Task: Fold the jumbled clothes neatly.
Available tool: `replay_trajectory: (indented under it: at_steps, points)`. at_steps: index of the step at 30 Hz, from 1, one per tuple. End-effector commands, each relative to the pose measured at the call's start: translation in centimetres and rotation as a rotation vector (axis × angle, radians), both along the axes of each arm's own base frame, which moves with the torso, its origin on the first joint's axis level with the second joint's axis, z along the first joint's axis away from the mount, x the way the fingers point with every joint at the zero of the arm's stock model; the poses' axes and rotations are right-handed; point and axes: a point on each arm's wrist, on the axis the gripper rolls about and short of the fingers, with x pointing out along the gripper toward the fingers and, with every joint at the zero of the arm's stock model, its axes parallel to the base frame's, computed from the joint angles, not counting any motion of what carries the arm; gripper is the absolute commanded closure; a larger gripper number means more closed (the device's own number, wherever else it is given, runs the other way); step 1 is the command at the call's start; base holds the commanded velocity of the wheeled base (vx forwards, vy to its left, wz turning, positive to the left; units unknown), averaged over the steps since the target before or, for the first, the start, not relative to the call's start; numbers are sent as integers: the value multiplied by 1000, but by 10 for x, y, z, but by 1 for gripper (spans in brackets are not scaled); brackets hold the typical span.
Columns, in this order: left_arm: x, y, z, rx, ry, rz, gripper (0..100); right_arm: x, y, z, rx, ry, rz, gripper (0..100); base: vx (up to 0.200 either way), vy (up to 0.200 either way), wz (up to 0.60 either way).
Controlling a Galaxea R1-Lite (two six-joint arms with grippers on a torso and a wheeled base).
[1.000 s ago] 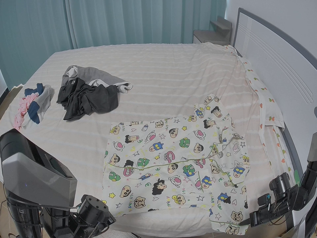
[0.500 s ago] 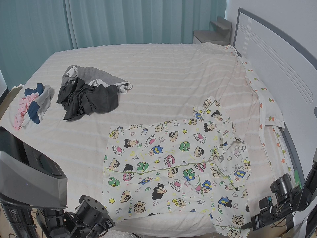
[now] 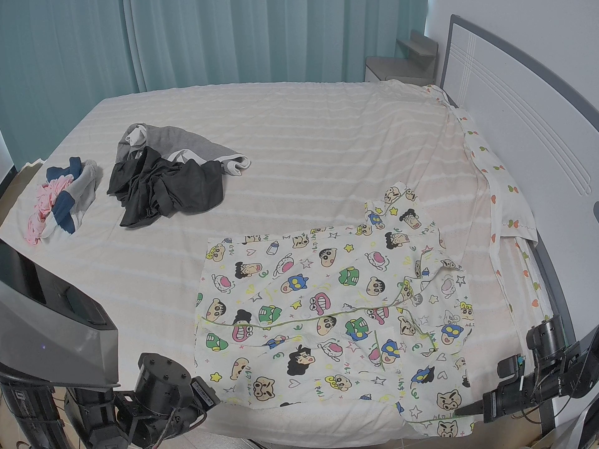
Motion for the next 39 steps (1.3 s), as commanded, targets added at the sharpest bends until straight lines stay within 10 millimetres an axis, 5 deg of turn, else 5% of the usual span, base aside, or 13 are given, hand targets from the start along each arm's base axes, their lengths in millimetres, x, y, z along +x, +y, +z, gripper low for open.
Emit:
replay_trajectory:
  at_steps: [1,14,39]
  points:
    - [11,4,6,-10,-79,28,100,1,-5,15,31,-116,-33,100,0,0,0]
    - [48,2,16,-14,-209,56,100,40,-2,43,116,-278,-133,100,0,0,0]
    - [95,4,14,12,-300,84,100,116,-4,36,147,-359,-209,100,0,0,0]
